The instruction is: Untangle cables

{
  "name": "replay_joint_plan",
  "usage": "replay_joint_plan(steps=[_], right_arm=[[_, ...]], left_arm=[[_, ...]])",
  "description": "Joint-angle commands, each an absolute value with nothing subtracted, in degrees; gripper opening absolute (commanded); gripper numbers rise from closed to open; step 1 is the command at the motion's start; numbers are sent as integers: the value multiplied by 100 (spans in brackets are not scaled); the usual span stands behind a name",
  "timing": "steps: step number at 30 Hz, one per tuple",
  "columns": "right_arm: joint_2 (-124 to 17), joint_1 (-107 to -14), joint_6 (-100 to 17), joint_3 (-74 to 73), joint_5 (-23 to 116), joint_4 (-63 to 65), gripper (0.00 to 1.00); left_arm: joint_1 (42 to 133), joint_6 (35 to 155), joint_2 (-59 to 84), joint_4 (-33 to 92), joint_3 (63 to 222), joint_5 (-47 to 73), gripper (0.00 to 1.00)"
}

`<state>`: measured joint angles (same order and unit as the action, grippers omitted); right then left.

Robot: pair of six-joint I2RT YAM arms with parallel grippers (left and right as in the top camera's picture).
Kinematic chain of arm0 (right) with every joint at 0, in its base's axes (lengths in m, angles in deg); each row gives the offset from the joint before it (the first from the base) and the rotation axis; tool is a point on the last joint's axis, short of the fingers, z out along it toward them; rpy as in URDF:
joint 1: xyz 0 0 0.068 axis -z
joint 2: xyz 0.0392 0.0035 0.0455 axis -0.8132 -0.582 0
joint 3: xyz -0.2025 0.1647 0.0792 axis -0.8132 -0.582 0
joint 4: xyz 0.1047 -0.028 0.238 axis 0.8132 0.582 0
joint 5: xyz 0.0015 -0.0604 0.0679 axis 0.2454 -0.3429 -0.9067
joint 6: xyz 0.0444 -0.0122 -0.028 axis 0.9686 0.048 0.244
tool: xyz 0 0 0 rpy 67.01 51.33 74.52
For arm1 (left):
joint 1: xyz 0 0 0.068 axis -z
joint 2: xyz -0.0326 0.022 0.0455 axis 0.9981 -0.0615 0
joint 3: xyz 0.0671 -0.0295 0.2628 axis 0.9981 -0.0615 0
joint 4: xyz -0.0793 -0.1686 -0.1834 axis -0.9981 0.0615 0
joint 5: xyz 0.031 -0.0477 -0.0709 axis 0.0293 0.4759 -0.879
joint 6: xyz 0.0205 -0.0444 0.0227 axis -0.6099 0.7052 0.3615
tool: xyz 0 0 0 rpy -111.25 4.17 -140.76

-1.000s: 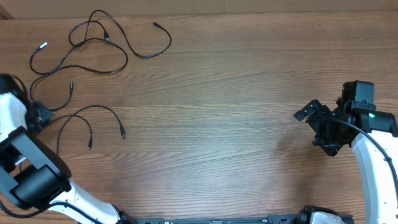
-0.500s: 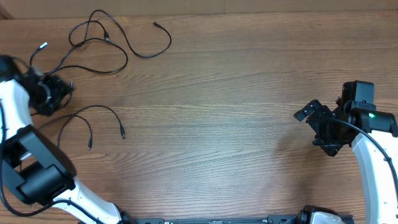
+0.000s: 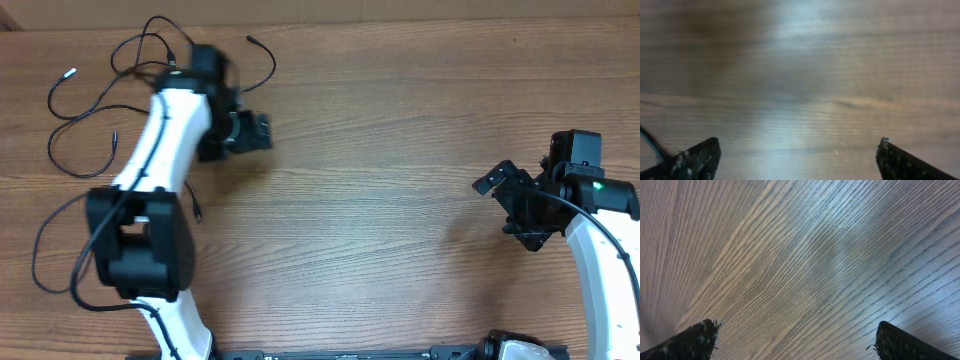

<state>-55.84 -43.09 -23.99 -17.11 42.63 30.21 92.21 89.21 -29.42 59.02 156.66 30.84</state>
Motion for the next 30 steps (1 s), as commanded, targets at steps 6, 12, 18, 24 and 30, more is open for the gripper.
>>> replay_joint_plan(steps=[6,12,18,24,30], right_arm=[[-5551,-4292,-2423,-1580,4305,2992,100],[-5555,-4292,-2425,-1580,4307,3060,100],[-5560,-4292,-2425,-1580,4502,3143,100],[-5562,-4292,-2418,-1580,4193,3016,100],[-5562,-4292,-2423,-1580,3793,2866,100]], left_arm=[[10530,9351,-2809,7150,17266,4710,100],[11131,9552,-2171,7279,17882,4705,100],[11227,9793,-1220,7452,17900,4686,100],[11245,9839,-435,7719,17900,4622,100],[11243,10079,-29,8156,17900,4550,100]])
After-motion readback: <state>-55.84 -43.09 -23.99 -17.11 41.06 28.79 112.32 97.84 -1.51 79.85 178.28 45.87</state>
